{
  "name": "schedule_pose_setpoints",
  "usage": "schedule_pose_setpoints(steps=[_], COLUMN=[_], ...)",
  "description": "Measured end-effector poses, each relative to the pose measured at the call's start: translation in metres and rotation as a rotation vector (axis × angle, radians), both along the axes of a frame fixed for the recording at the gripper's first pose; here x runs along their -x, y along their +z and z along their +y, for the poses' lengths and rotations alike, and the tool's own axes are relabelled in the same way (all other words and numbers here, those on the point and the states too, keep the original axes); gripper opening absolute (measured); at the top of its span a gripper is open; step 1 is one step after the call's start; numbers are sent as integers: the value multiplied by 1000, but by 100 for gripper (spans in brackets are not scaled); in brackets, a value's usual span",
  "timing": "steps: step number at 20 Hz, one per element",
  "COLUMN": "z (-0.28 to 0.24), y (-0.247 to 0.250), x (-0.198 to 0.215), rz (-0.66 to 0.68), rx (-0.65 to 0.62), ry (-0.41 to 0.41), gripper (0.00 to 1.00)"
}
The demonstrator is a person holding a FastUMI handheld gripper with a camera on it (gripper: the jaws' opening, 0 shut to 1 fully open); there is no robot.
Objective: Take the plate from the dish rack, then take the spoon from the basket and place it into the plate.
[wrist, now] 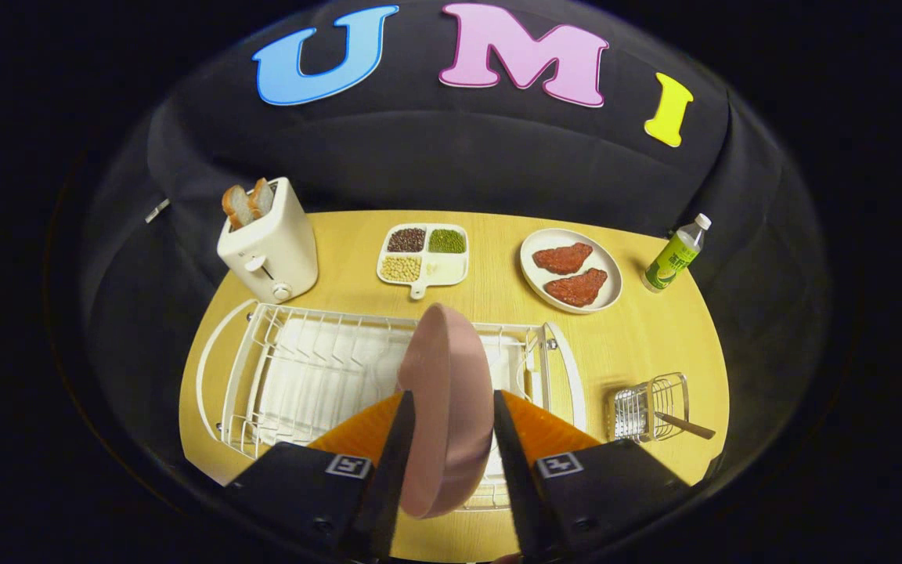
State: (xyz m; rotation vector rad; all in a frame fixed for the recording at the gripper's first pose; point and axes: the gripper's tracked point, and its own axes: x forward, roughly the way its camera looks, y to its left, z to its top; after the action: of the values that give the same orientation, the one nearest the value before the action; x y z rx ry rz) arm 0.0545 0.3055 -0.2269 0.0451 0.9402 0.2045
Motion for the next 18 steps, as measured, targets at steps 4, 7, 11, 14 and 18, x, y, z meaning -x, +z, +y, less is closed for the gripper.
schedule_pose_setpoints(steps=[4, 7, 11, 14, 18], z=[-17, -14, -19, -23, -26], y=[-11, -8, 10, 29, 56], x=[-2, -2, -13, -22, -26], rz=[2, -3, -80, -143, -213], rx=[115, 142, 221, 302, 310], ry=[-77, -57, 3, 52, 76], gripper=[30, 25, 25, 25, 25])
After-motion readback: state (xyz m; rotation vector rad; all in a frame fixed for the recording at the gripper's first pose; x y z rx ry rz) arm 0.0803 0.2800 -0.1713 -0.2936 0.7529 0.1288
